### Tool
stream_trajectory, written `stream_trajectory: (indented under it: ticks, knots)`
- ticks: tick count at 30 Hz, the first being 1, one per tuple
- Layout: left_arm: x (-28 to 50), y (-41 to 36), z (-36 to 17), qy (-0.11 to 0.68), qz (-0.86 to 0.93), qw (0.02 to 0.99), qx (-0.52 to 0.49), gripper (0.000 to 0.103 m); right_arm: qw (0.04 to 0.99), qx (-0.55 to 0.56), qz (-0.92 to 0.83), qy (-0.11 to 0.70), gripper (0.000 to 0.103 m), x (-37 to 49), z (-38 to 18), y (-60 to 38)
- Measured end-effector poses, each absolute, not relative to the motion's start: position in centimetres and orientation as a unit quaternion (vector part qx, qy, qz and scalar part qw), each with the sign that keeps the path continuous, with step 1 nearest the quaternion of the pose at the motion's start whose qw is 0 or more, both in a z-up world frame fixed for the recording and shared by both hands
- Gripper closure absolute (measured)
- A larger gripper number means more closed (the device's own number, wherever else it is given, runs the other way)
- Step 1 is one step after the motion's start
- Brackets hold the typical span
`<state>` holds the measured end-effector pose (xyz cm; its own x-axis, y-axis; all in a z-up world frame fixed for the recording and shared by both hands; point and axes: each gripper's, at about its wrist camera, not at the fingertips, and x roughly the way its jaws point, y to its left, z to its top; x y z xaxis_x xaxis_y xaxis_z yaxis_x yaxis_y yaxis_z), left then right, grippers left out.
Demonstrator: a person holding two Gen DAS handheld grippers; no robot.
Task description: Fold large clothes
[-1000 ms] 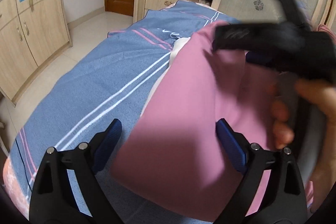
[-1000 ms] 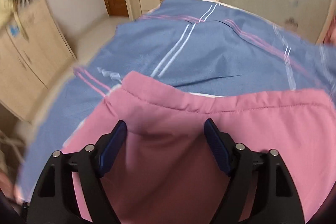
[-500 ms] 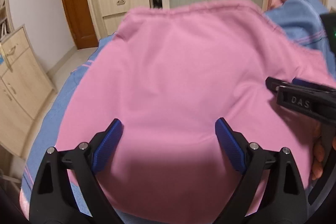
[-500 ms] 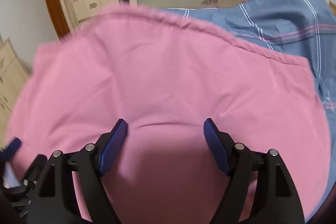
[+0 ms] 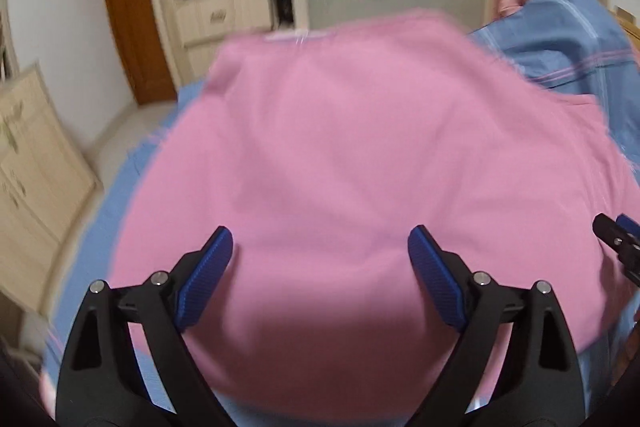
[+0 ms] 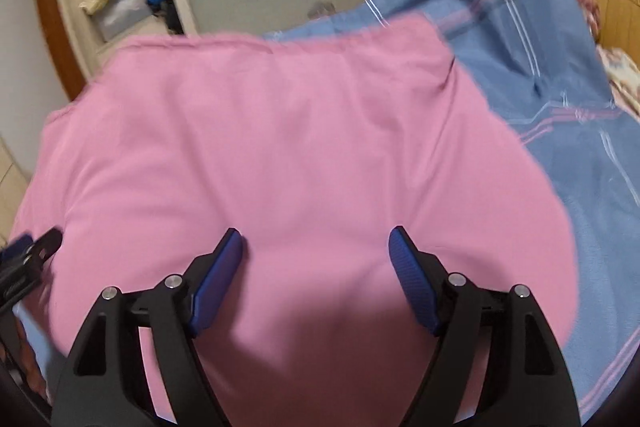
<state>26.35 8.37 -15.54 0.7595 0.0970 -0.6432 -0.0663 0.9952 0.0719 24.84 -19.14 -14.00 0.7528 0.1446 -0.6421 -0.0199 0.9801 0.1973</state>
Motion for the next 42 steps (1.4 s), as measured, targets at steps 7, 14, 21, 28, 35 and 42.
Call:
stream_trajectory:
  ticks: [7, 14, 21, 28, 35, 42]
  knots:
    - [17.7, 8.0, -5.3, 0.229, 0.04, 0.972, 0.014, 0.002, 0.959, 0.052, 0.013, 0.278, 0.011, 15.8, -7.9, -17.1]
    - [8.3, 4.6, 1.3, 0.189, -0.008, 0.982, -0.017, 0.002, 0.966, 0.001, -0.032, 0.257, 0.001, 9.0, -2.3, -17.2]
    - [1.2, 2.9, 3.2, 0.194, 0.001, 0.981, -0.006, 0.002, 0.969, -0.006, -0.044, 0.243, 0.001, 2.3, 0.5, -16.9]
    - [-3.6, 2.8, 4.2, 0.171, 0.019, 0.985, -0.003, 0.002, 0.971, -0.013, -0.028, 0.237, 0.001, -1.3, 1.8, -15.4]
    - [-4.9, 4.0, 4.5, 0.168, 0.021, 0.985, -0.015, 0.002, 0.973, -0.02, -0.026, 0.228, 0.001, -2.8, 2.6, -14.2]
    - [-4.8, 4.9, 4.9, 0.166, 0.015, 0.986, -0.029, 0.002, 0.973, -0.026, -0.022, 0.228, 0.001, -3.0, 2.9, -13.3]
